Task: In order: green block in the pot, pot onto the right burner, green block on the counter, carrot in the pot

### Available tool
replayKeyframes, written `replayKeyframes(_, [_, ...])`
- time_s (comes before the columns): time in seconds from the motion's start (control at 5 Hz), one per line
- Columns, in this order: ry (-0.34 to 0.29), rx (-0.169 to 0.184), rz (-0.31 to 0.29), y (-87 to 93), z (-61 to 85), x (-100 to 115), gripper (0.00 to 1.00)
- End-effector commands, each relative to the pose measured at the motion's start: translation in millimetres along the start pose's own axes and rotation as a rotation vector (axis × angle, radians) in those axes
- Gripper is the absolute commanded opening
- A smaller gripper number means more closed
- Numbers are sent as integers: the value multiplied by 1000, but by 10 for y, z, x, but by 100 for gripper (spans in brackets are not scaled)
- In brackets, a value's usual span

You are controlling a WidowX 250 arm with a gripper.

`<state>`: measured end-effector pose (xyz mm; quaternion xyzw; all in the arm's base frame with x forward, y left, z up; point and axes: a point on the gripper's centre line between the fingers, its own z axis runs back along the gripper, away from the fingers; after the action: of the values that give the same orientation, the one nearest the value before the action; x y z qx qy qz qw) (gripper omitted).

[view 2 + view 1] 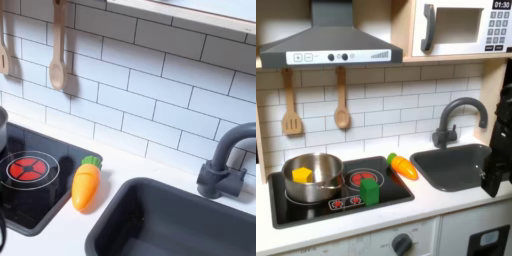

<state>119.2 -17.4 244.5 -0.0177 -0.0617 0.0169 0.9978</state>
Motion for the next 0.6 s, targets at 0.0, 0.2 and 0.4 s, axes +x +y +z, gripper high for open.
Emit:
replayKeyframes(0.0, [0, 0, 0, 0, 0, 0, 100])
replayKeyframes(0.2, [9, 9, 19, 82, -4, 84, 100])
replayKeyframes(0.4, [30, 26, 30, 214, -72, 90, 100])
